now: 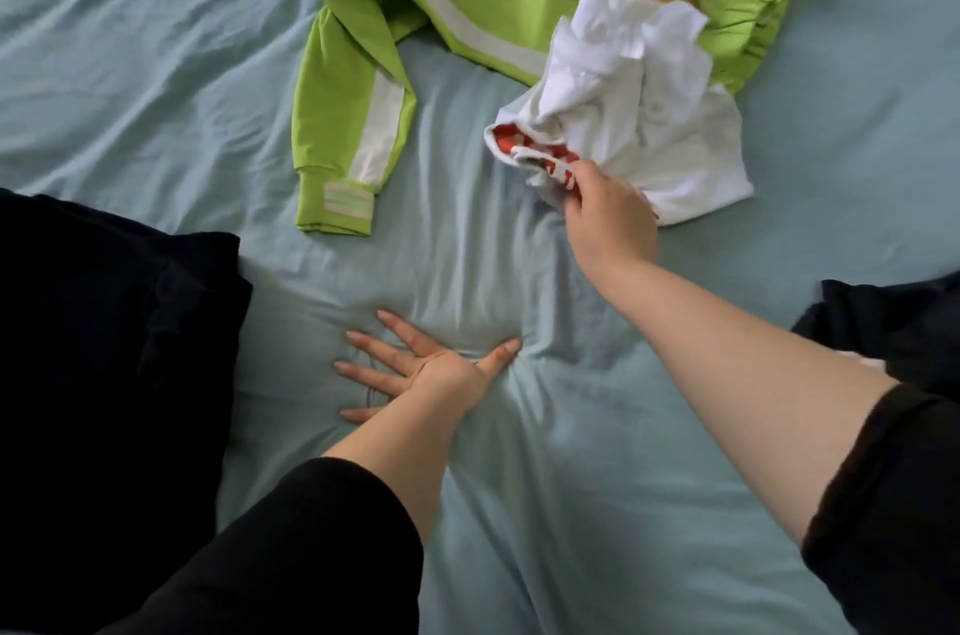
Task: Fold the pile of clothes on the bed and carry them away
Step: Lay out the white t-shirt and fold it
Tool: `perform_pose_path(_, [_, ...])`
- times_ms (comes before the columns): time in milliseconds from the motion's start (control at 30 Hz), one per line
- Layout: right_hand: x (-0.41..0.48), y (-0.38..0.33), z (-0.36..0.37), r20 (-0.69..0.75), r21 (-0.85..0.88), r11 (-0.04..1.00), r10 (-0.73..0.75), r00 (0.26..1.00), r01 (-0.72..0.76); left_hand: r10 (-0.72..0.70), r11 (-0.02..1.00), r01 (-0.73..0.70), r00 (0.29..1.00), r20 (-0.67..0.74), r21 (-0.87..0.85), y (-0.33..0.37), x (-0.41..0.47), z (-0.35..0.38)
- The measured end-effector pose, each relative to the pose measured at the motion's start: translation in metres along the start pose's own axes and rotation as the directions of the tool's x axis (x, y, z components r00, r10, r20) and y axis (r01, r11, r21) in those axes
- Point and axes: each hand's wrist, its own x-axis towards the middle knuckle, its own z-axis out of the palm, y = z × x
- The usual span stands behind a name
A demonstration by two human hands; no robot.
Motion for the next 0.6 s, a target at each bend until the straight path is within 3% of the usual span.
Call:
perform_pose_path(200, [-0.059,-0.001,0.003,0.051,0.144,0.984,0.099,0.994,-0.106,0.06,0.998,-0.059,0.997,-0.039,0.008,-0.004,-0.005,-0.002])
perform_pose_path(433, [-0.15,-0.024,-0.005,0.323,0.344,0.887,0.195,0.926,-0.307,0.312,0.943,-0.316,0.949,-0.045,-0.107,-0.046,-0.021,-0.004])
perform_pose_path(500, [-0.181,-0.034,-0.012,0.42,0.441,0.804,0.207,0.884,-0.398,0.447,0.87,-0.432,0.895,0.008,-0.239,-0.07,-0.038,-0.005])
perform_pose_path(533, [-0.196,-0.042,-0.016,0.478,0.485,0.755,0.194,0.857,-0.442,0.52,0.792,-0.473,0.854,0.021,-0.385,-0.083,-0.05,-0.004])
perform_pose_path(600, [-0.231,-0.058,-0.027,0.599,0.559,0.643,0.122,0.792,-0.523,0.527,0.625,-0.361,0.849,0.032,-0.692,-0.108,-0.085,0.002])
